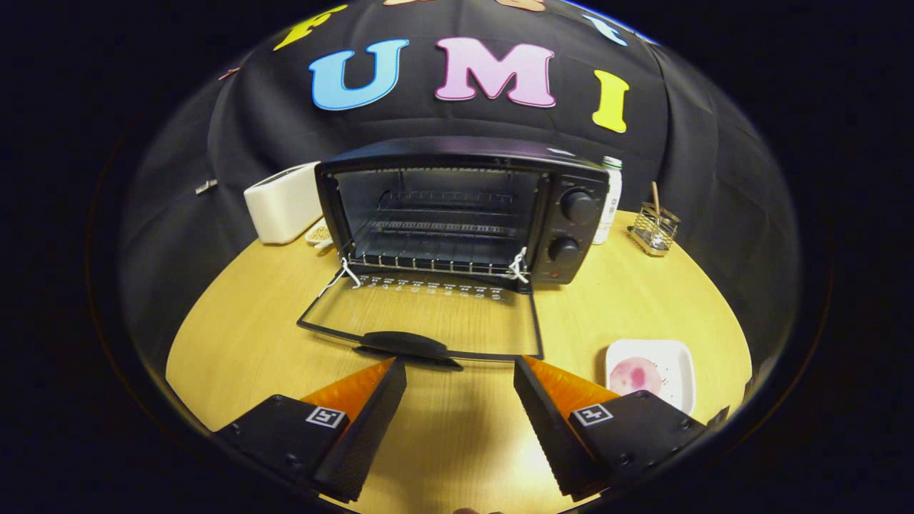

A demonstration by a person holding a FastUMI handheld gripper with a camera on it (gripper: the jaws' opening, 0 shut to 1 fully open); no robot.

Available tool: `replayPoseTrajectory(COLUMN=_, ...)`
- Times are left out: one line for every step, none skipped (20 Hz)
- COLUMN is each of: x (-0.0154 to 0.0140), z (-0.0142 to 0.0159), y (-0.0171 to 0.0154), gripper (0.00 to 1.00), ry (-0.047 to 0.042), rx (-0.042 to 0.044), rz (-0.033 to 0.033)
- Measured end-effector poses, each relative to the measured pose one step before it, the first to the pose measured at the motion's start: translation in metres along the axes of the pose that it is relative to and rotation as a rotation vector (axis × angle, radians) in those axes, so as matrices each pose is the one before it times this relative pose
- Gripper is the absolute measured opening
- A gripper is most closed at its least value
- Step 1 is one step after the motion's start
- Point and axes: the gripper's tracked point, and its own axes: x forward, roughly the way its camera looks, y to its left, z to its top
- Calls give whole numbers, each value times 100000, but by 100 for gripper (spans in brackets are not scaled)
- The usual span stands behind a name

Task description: Open the toaster oven, put the food inside, and close the toaster oven door.

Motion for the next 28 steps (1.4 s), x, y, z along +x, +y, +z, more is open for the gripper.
replayPoseTrajectory(x=-812, z=713, y=-1095, gripper=99, ry=-1028, rx=802, rz=86)
replayPoseTrajectory(x=-989, z=806, y=-1443, gripper=99, ry=-1432, rx=333, rz=-521)
replayPoseTrajectory(x=-851, z=619, y=-1249, gripper=99, ry=-1242, rx=253, rz=-623)
replayPoseTrajectory(x=-886, z=725, y=-1392, gripper=99, ry=-1398, rx=561, rz=-795)
replayPoseTrajectory(x=-763, z=756, y=-1410, gripper=99, ry=-1391, rx=988, rz=-757)
replayPoseTrajectory(x=-728, z=681, y=-1213, gripper=99, ry=-1055, rx=1166, rz=-512)
replayPoseTrajectory(x=-543, z=549, y=-1452, gripper=99, ry=-1123, rx=882, rz=-1103)
replayPoseTrajectory(x=-506, z=481, y=-1509, gripper=99, ry=-970, rx=473, rz=-1557)
replayPoseTrajectory(x=-201, z=146, y=-1574, gripper=99, ry=-620, rx=-556, rz=-2002)
replayPoseTrajectory(x=-224, z=83, y=-1461, gripper=99, ry=144, rx=-704, rz=-1915)
replayPoseTrajectory(x=-76, z=-229, y=-1370, gripper=99, ry=699, rx=-684, rz=-1550)
replayPoseTrajectory(x=7, z=-142, y=-1078, gripper=98, ry=804, rx=-499, rz=-852)
replayPoseTrajectory(x=16, z=-291, y=-710, gripper=99, ry=1467, rx=-579, rz=905)
replayPoseTrajectory(x=108, z=-473, y=-418, gripper=98, ry=2546, rx=-1019, rz=2526)
replayPoseTrajectory(x=120, z=-639, y=-419, gripper=98, ry=2978, rx=-861, rz=2338)
replayPoseTrajectory(x=77, z=-194, y=-692, gripper=99, ry=1810, rx=-301, rz=888)
replayPoseTrajectory(x=236, z=-183, y=-1117, gripper=99, ry=1448, rx=-19, rz=-9)
replayPoseTrajectory(x=244, z=-372, y=-1039, gripper=99, ry=2173, rx=407, rz=-341)
replayPoseTrajectory(x=383, z=-602, y=-1106, gripper=99, ry=2815, rx=1156, rz=-686)
replayPoseTrajectory(x=368, z=-563, y=-1045, gripper=99, ry=2964, rx=2093, rz=-574)
replayPoseTrajectory(x=411, z=-730, y=-897, gripper=99, ry=3093, rx=2688, rz=-111)
replayPoseTrajectory(x=561, z=-689, y=-814, gripper=99, ry=3494, rx=2533, rz=-98)
replayPoseTrajectory(x=728, z=-830, y=-898, gripper=99, ry=3814, rx=2202, rz=-93)
replayPoseTrajectory(x=724, z=-659, y=-808, gripper=98, ry=3198, rx=1657, rz=-577)
replayPoseTrajectory(x=727, z=-843, y=-618, gripper=98, ry=3859, rx=1805, rz=172)
replayPoseTrajectory(x=795, z=-800, y=-286, gripper=99, ry=3422, rx=1373, rz=607)
replayPoseTrajectory(x=651, z=-623, y=-429, gripper=99, ry=3315, rx=130, rz=406)
replayPoseTrajectory(x=660, z=-521, y=-497, gripper=99, ry=2837, rx=-668, rz=-293)
